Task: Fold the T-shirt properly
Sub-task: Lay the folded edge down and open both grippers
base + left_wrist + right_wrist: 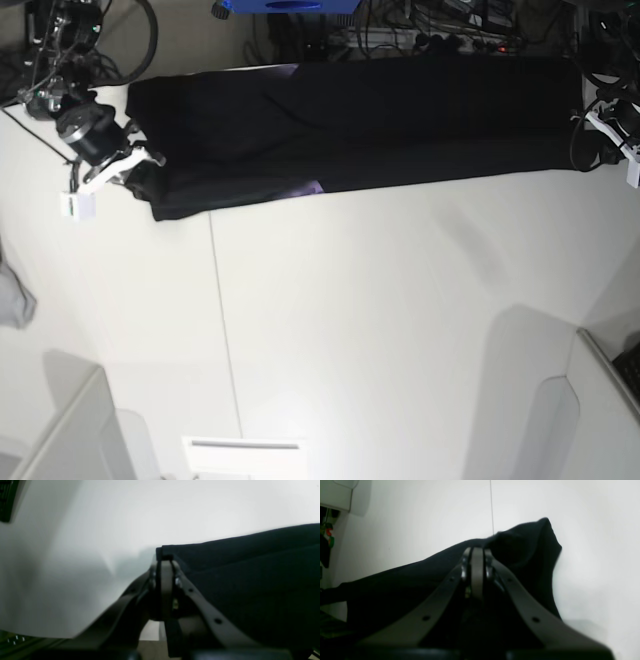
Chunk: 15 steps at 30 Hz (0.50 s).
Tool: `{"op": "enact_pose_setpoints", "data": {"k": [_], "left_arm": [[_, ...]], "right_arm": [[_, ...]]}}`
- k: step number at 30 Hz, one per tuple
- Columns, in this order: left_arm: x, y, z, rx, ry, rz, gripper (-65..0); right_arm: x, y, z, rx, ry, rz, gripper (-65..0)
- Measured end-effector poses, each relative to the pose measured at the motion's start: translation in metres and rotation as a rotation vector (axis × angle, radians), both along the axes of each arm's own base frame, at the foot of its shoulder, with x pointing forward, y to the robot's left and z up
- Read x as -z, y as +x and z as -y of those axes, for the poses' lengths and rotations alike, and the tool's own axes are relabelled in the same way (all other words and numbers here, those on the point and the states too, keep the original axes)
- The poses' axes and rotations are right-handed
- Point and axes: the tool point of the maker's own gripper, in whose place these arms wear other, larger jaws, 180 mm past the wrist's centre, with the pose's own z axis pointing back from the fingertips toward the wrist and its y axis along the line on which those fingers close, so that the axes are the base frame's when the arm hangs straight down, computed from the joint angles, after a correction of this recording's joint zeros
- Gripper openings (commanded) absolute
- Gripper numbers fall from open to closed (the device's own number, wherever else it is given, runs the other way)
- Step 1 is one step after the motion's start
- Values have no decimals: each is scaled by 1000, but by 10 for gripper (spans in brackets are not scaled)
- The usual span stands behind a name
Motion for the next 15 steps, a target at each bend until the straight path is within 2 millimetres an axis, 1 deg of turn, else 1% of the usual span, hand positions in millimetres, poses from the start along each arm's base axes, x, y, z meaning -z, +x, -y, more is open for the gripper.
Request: {"op": "enact_pose_setpoints", "data": {"k": [3,5,9,15], "left_arm": [[5,-7,4,41,3,-29,-650],[8,-11,5,36,-1,-40,-650],[19,-25,11,24,-25,-73,-650],[26,-37,15,19,-38,-102,-650]], "right_arm": [[1,-4,0,0,-1,-6,-650],[3,-6,0,1,0,-13,-650],[11,-18,0,0,-4,-50,-650],[20,-31,1,2,-4,-86,-650]]}}
